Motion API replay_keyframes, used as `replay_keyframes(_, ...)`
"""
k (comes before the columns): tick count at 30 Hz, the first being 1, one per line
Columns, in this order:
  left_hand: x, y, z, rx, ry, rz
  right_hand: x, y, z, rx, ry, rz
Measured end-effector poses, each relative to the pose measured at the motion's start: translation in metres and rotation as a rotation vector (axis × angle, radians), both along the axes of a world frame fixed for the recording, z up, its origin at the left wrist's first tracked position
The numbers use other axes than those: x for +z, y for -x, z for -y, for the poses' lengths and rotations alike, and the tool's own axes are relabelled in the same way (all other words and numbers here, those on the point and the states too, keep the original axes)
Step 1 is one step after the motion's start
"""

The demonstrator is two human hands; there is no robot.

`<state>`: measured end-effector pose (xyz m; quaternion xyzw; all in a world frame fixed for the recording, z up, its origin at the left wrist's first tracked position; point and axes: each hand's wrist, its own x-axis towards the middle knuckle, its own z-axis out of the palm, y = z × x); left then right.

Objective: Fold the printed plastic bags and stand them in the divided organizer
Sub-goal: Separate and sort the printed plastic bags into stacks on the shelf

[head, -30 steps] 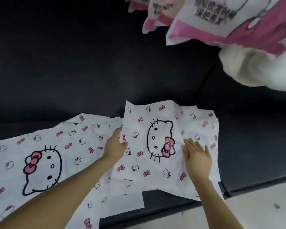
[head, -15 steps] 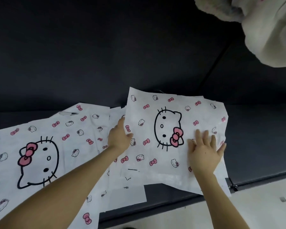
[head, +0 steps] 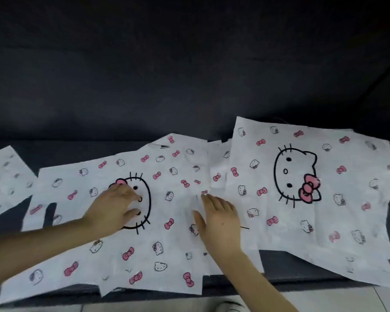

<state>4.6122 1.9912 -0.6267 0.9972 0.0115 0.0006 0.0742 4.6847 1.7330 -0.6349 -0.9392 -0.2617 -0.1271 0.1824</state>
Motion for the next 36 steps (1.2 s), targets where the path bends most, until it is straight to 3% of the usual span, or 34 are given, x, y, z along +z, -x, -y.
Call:
replay_keyframes(3,0.002,0.046,-0.058,0.08,-0.187,0.012,-0.01,0.002,-0.037,-0.06,0.147,-0.184)
replay_keyframes(6,-0.005,0.088,-0.104,0.442,-0.161,-0.062,-0.02,-0.002,-0.059,-0.164,0.186,-0.291)
replay_keyframes(9,-0.018,0.119,-0.127,0.742,-0.031,-0.173,-0.02,-0.003,-0.07,-0.3,0.102,-0.371)
replay_keyframes(16,-0.023,0.113,-0.102,1.007,0.267,-0.019,-0.021,0.006,-0.069,-0.317,-0.276,-0.213)
replay_keyframes(21,-0.01,0.105,-0.093,1.018,0.4,0.068,-0.005,0.01,-0.049,-0.284,-0.406,-0.079)
replay_keyframes(27,0.037,0.078,-0.07,0.809,0.452,0.189,0.032,-0.004,0.006,-0.323,-0.544,-0.078)
replay_keyframes(31,0.071,0.033,-0.026,0.692,0.65,0.224,0.06,-0.017,0.063,-0.477,-0.626,-0.136)
replay_keyframes(36,0.097,-0.042,0.055,0.483,0.744,0.261,0.082,-0.046,0.147,-0.716,-0.66,-0.14)
